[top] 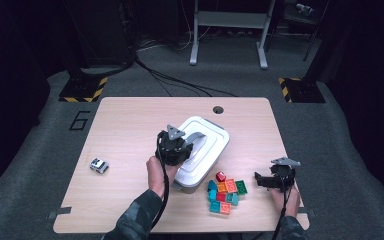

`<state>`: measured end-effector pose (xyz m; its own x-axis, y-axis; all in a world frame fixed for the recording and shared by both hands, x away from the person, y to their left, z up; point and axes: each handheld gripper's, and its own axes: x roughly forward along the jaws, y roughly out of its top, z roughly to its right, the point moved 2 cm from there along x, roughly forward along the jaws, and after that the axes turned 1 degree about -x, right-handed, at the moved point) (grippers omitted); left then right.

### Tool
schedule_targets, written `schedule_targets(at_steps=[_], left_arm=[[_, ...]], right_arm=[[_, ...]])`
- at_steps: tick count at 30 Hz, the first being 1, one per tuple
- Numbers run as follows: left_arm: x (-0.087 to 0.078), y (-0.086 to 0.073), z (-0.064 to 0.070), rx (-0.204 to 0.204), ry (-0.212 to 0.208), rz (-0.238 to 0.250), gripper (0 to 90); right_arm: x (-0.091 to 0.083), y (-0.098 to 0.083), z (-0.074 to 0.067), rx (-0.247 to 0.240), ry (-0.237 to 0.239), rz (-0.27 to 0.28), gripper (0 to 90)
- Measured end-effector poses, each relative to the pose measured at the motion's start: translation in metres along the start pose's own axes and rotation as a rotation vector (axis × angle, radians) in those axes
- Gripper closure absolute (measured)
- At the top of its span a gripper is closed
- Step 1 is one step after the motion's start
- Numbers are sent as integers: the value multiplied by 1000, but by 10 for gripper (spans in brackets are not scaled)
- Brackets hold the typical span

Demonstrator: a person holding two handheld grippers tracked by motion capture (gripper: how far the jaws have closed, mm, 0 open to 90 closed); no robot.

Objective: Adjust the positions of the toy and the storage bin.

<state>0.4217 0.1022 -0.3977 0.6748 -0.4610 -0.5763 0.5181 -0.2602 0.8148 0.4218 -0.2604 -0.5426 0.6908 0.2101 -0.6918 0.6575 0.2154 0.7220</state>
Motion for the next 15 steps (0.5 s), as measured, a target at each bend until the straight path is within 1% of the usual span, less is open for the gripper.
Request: schedule_targets(at_steps=[7, 10, 11, 13, 15], left_arm=[[-5, 3, 1, 19, -4, 18, 672], [-8, 4, -1, 19, -19, 31, 672], [-9, 4, -2, 25, -20, 35, 672], [-13, 7, -5, 26, -16, 54, 672], [-15, 8, -6, 27, -14, 59, 672]], right_arm=[[0, 0, 0, -2, 1, 0, 26], [0, 0, 0, -2, 1, 0, 26], [0, 0, 0, -2, 2, 1, 26], [0, 0, 0, -2, 1, 1, 26], [0, 0, 0, -2, 2, 1, 26]])
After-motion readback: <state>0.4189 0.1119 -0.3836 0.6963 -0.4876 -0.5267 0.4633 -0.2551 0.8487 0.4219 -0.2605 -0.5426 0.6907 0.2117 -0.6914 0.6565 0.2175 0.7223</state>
